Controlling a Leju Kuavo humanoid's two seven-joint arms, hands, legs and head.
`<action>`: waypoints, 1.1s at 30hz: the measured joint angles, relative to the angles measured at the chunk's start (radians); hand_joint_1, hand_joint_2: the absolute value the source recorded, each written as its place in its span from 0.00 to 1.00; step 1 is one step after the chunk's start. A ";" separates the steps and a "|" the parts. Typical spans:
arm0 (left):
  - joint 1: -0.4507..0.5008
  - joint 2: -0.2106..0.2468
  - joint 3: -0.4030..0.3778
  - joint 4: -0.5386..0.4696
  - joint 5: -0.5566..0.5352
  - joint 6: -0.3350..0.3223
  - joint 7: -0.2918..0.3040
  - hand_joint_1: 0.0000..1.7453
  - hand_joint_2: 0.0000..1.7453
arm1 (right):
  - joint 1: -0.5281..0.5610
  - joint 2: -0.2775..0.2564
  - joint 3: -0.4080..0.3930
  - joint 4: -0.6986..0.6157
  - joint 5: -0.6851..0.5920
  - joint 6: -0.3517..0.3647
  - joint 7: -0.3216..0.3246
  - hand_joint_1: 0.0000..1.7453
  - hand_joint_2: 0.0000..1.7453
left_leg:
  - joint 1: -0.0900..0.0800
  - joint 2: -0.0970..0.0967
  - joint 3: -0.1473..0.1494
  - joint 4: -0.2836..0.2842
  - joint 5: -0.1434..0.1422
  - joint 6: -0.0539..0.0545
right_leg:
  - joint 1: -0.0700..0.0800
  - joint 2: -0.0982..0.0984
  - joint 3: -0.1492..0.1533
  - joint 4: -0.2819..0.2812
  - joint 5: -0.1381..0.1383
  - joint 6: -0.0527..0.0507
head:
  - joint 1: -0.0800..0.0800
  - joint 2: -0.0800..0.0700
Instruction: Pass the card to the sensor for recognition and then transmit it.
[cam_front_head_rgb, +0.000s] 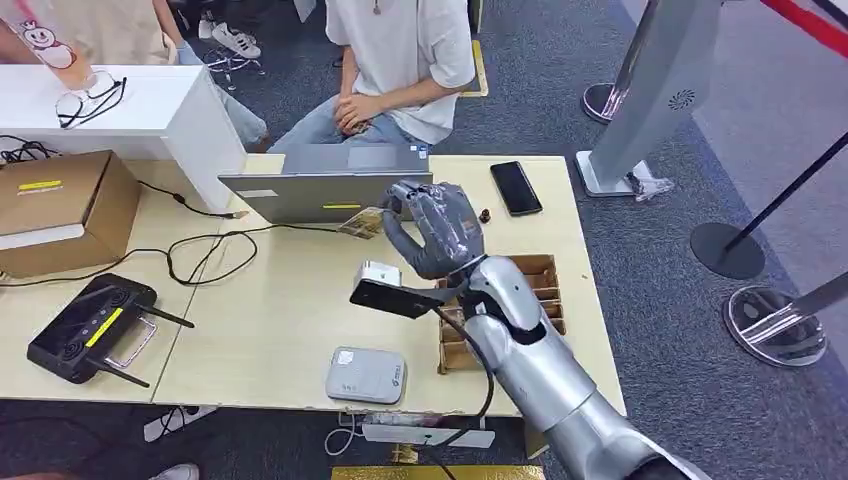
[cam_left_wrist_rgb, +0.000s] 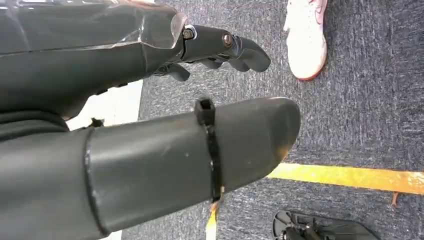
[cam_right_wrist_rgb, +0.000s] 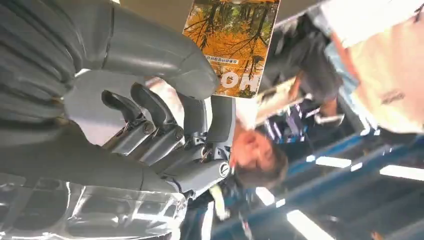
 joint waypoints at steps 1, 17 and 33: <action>0.000 0.000 0.000 0.000 0.000 0.000 0.000 0.00 0.00 | 0.000 0.000 -0.001 -0.002 -0.020 0.018 -0.002 1.00 1.00 | 0.000 0.000 0.000 0.000 0.000 0.000 | 0.000 0.000 0.000 0.000 0.000 0.000 | 0.000 0.000; -0.001 -0.003 0.000 0.000 -0.006 -0.002 0.000 0.00 0.00 | -0.008 -0.028 0.002 0.036 -0.288 0.296 0.015 1.00 1.00 | 0.000 0.000 0.000 0.000 0.000 0.000 | 0.000 0.000 0.000 0.000 0.000 0.000 | 0.000 0.000; -0.013 -0.005 0.000 0.000 -0.022 -0.002 0.019 0.00 0.00 | -0.073 -0.034 0.064 0.220 -0.349 0.478 0.076 1.00 1.00 | 0.000 0.000 0.000 0.000 0.000 0.000 | 0.000 0.000 0.000 0.000 0.000 0.000 | 0.000 0.000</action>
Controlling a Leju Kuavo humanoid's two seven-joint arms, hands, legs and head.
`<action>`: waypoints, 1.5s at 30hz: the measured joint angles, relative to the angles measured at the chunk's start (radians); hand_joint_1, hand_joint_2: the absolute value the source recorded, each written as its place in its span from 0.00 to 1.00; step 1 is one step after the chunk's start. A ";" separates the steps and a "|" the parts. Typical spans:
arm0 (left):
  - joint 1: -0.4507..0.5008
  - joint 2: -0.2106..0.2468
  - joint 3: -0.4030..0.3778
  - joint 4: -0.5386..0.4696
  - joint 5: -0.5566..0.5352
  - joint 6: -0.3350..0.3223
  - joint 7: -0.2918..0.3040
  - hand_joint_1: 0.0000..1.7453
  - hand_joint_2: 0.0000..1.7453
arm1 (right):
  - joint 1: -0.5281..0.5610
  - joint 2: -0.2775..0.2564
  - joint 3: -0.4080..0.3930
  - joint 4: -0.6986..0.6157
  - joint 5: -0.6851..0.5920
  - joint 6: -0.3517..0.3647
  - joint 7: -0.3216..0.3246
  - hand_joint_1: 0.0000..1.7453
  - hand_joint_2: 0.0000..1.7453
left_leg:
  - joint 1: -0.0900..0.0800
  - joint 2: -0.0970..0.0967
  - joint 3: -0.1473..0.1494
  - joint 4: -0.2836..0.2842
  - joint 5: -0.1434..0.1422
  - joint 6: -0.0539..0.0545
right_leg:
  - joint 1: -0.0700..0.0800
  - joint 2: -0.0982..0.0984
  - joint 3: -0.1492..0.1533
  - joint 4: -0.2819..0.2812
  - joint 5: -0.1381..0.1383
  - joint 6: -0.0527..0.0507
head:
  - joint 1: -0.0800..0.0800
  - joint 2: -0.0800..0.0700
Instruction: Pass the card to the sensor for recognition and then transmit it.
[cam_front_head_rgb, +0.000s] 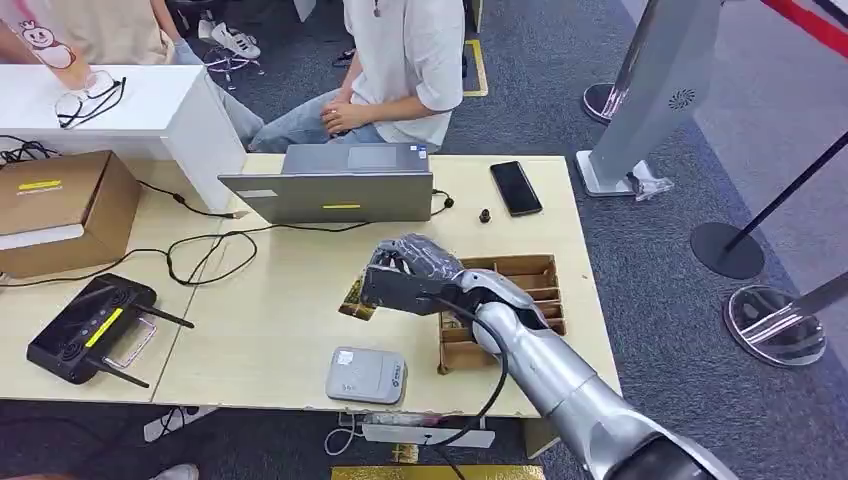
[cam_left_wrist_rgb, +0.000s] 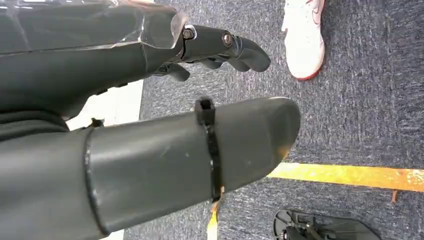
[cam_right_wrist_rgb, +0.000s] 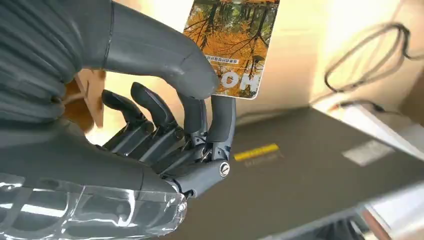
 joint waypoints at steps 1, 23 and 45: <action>-0.001 0.000 0.000 0.000 -0.002 0.000 0.001 0.00 0.00 | -0.002 -0.001 0.004 0.007 -0.005 0.012 0.002 1.00 1.00 | 0.000 0.000 0.000 0.000 0.000 0.000 | 0.000 0.000 0.000 0.000 0.000 0.000 | 0.000 0.000; -0.001 0.000 0.000 0.000 -0.003 -0.001 -0.002 0.00 0.00 | -0.030 -0.011 0.067 0.051 -0.132 0.185 0.024 1.00 1.00 | 0.000 0.000 0.000 0.000 0.000 0.000 | 0.000 0.000 0.000 0.000 0.000 0.000 | 0.000 0.000; -0.001 0.000 0.000 0.000 -0.013 -0.011 -0.005 0.00 0.00 | -0.006 0.018 0.149 0.082 -0.190 0.187 0.119 1.00 1.00 | 0.000 0.000 0.000 0.000 0.000 0.000 | 0.000 0.000 0.000 0.000 0.000 0.000 | 0.000 0.000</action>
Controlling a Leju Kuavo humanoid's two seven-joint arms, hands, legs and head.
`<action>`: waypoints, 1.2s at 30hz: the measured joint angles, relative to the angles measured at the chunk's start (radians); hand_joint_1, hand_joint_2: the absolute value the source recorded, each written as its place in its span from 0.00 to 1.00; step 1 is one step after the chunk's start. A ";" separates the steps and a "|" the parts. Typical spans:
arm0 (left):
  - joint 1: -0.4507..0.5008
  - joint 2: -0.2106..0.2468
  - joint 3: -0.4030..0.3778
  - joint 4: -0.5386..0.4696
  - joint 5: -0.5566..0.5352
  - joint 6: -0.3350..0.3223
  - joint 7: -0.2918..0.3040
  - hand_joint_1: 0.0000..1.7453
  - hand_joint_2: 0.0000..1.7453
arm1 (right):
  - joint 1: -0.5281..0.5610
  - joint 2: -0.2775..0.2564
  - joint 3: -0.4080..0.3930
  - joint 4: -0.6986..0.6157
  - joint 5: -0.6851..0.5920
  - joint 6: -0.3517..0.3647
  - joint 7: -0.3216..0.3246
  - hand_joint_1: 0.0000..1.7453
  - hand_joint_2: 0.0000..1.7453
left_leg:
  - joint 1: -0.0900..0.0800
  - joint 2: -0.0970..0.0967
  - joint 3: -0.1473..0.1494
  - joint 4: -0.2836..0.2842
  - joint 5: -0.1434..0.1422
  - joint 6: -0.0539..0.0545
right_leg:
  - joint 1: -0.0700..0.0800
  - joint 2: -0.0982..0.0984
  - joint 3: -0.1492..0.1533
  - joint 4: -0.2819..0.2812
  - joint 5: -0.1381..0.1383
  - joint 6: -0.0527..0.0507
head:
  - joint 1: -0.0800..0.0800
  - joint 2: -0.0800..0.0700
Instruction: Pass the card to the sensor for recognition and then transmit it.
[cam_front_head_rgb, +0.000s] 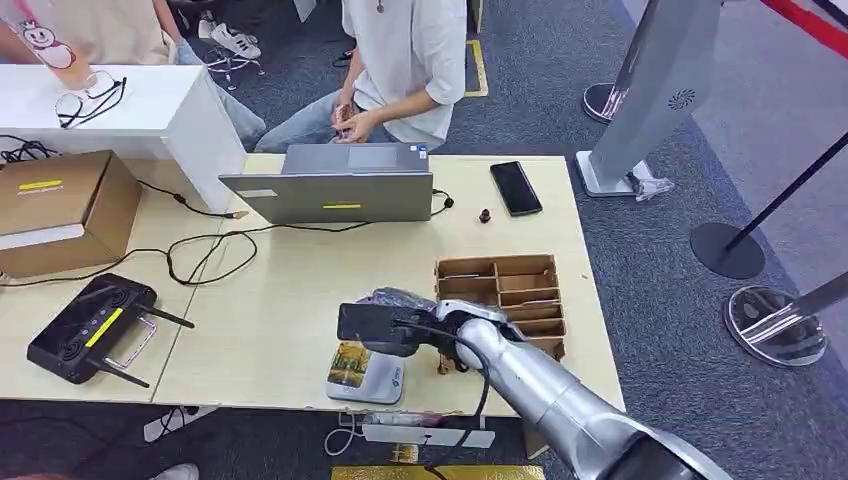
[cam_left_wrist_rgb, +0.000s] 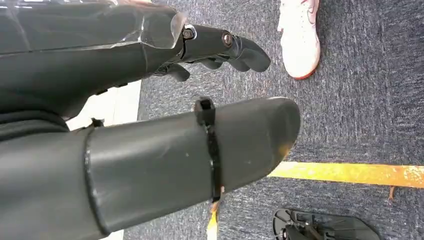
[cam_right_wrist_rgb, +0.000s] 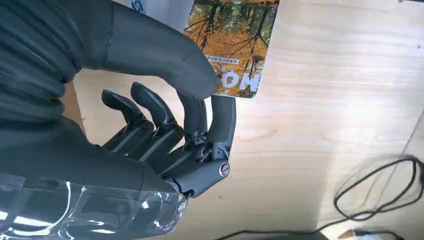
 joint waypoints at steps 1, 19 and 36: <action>0.000 0.000 0.000 0.000 0.000 -0.001 0.000 0.00 0.00 | 0.000 0.002 0.003 0.006 -0.002 0.000 0.003 1.00 1.00 | 0.000 0.000 0.000 0.000 0.000 0.000 | 0.000 0.000 0.000 0.000 0.000 0.000 | 0.000 0.000; -0.003 0.000 0.000 0.000 -0.002 -0.006 0.012 0.00 0.00 | -0.034 0.059 0.017 0.164 -0.038 -0.029 0.021 1.00 1.00 | 0.000 0.000 0.000 0.000 0.000 0.000 | 0.000 0.000 0.000 0.000 0.000 0.000 | 0.000 0.000; -0.004 0.000 0.000 0.000 -0.003 -0.004 0.012 0.00 0.00 | -0.077 0.084 0.017 0.311 -0.095 -0.040 0.050 1.00 1.00 | 0.000 0.000 0.000 0.000 0.000 0.000 | 0.000 0.000 0.000 0.000 0.000 0.000 | 0.000 0.000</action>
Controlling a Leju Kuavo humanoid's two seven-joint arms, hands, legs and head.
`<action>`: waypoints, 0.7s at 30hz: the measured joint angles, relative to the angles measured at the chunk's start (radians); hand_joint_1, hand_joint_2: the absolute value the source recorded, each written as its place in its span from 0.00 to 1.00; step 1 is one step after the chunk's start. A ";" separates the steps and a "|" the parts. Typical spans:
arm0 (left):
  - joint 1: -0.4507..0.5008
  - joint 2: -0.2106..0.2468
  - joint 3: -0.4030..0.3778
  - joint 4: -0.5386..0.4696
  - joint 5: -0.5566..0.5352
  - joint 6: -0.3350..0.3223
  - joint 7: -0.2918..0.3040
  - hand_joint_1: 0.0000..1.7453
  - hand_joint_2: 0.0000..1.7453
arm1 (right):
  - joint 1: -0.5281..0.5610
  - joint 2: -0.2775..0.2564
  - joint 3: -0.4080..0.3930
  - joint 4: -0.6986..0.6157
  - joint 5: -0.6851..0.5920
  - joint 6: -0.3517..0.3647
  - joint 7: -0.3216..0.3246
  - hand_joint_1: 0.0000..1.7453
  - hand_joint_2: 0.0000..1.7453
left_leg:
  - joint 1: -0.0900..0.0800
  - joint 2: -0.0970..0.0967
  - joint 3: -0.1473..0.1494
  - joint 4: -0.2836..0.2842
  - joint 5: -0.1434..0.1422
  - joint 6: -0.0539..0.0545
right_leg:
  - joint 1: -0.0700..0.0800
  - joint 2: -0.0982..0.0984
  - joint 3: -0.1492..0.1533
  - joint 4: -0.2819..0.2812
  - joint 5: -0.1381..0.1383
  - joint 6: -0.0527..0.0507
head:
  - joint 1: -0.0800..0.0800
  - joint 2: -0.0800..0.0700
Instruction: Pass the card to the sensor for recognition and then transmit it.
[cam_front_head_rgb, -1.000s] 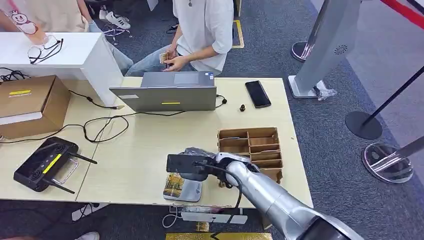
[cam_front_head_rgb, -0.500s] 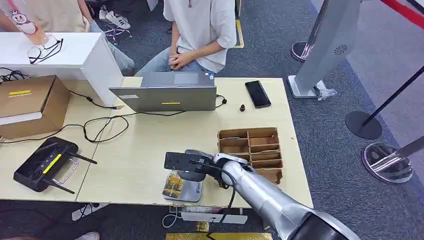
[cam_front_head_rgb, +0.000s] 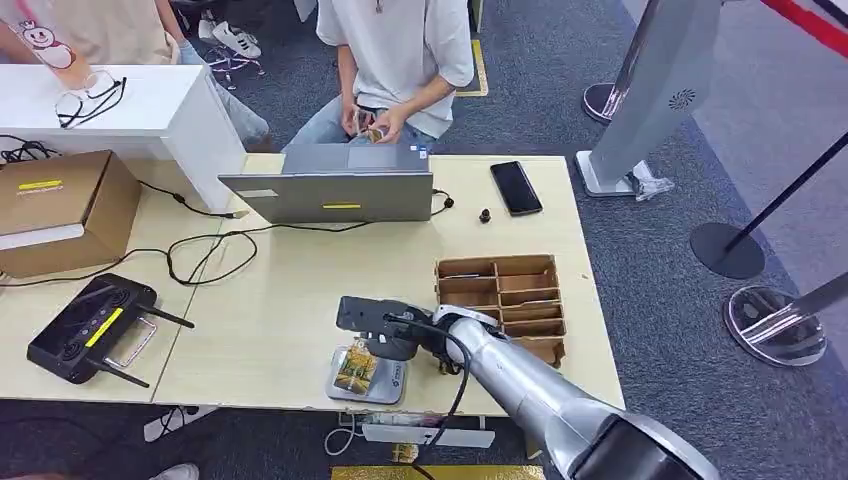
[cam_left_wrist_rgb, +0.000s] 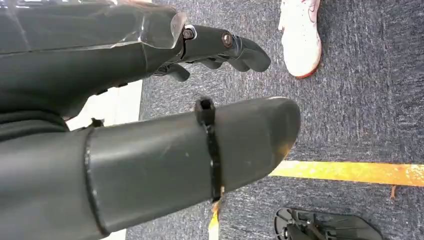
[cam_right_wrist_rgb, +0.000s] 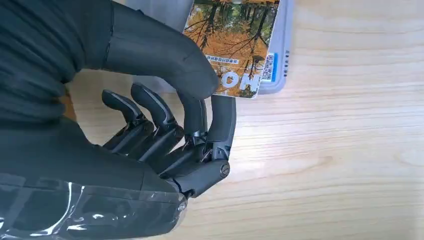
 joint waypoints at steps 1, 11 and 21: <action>0.000 0.000 0.000 0.000 0.000 0.000 0.000 0.00 0.00 | -0.001 0.000 0.000 0.005 -0.002 0.001 0.002 1.00 1.00 | 0.000 0.000 0.000 0.000 0.000 0.000 | 0.000 0.000 0.000 0.000 0.000 0.000 | 0.000 0.000; 0.000 0.000 0.000 0.000 -0.003 0.000 0.000 0.00 0.00 | -0.009 0.008 0.000 0.038 -0.015 0.008 0.014 1.00 1.00 | 0.000 0.000 0.000 0.000 0.000 0.000 | 0.000 0.000 0.000 0.000 0.000 0.000 | 0.000 0.000; 0.000 0.000 0.000 0.000 -0.007 -0.001 0.000 0.00 0.00 | -0.009 0.013 -0.005 0.057 -0.038 0.013 0.030 1.00 1.00 | 0.000 0.000 0.000 0.000 0.000 0.000 | 0.000 0.000 0.000 0.000 0.000 0.000 | 0.000 0.000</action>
